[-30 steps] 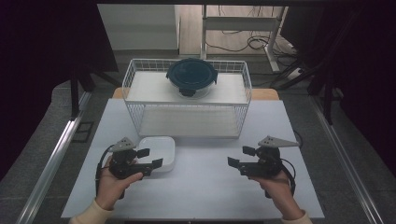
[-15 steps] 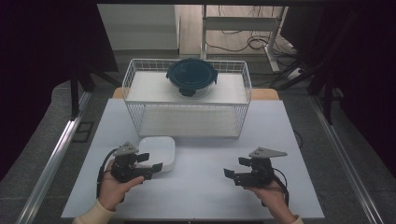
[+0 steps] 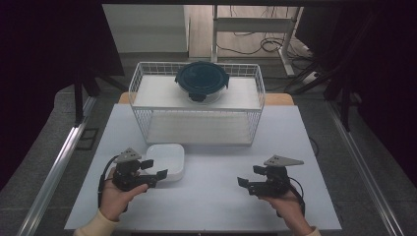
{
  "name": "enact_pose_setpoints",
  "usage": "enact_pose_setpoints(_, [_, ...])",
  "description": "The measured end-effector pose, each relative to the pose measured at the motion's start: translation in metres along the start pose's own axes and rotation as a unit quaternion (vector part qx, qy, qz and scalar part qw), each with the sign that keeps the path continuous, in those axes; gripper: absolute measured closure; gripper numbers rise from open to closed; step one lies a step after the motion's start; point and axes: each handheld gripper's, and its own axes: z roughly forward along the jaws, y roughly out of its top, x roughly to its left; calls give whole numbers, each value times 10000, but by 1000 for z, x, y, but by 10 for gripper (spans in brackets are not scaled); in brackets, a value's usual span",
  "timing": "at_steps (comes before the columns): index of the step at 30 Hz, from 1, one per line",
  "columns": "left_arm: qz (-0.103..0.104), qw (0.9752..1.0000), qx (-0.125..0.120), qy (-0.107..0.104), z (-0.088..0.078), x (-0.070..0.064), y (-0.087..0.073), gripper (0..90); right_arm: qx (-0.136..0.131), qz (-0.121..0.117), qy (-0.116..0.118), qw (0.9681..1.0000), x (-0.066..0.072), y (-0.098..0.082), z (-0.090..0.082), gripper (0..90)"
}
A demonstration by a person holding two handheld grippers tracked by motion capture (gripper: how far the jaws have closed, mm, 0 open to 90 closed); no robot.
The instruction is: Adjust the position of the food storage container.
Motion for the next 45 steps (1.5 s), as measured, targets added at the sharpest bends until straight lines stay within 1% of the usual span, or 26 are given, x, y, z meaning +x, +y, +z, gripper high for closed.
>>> enact_pose_setpoints(4, [-84,9998,-134,80,-12,8,2,300,37,1,11,10000,0,-1,1,195])
enact_pose_setpoints(7, [-235,9994,-228,135,-21,16,3,313,64,1,11,10000,0,-1,1,195])
enact_pose_setpoints(9, [-325,9992,-218,95,-23,21,3,341,72,15,3,10000,-1,-1,1,195])
enact_pose_setpoints(11, [-357,9991,-218,60,-24,23,4,362,77,17,-13,10000,-2,-2,2,195])
enact_pose_setpoints(14, [-356,9991,-221,21,-24,24,6,379,79,27,-9,10000,-2,-2,1,196])
enact_pose_setpoints(17, [-292,9993,-227,30,-24,22,9,382,69,33,-4,10000,-2,-2,1,196])
enact_pose_setpoints(19, [-285,9993,-232,26,-22,22,11,381,73,36,-6,10000,-2,-2,1,196])
enact_pose_setpoints(23, [-198,9997,-168,39,-15,20,15,382,86,45,-4,10000,-2,-2,1,196])
enact_pose_setpoints(25, [-157,9997,-137,102,-11,20,17,397,88,55,2,9999,-2,-2,1,195])
enact_pose_setpoints(27, [-117,9996,-102,228,-8,21,20,436,88,75,13,9999,-3,-2,1,196])
enact_pose_setpoints(28, [-126,9996,-98,245,-7,22,21,449,84,94,27,9999,-3,-1,0,196])
enact_pose_setpoints(30, [-166,9996,-110,222,-4,25,23,473,67,107,33,9999,-3,-1,0,196])
enact_pose_setpoints(36, [-203,9995,-7,226,6,33,33,558,93,141,21,9999,-5,-2,0,196])
enact_pose_setpoints(40, [-172,9996,152,159,12,39,37,670,75,174,16,9998,-5,-1,-1,196])
enact_pose_setpoints(41, [-196,9995,183,136,13,40,38,704,70,168,17,9998,-6,-1,-1,196])
enact_pose_setpoints(43, [-190,9993,316,34,15,43,40,783,67,176,18,9998,-7,-1,-1,196])
enact_pose_setpoints(45, [-200,9991,380,-59,18,46,42,830,72,192,12,9998,-7,-1,-1,196])
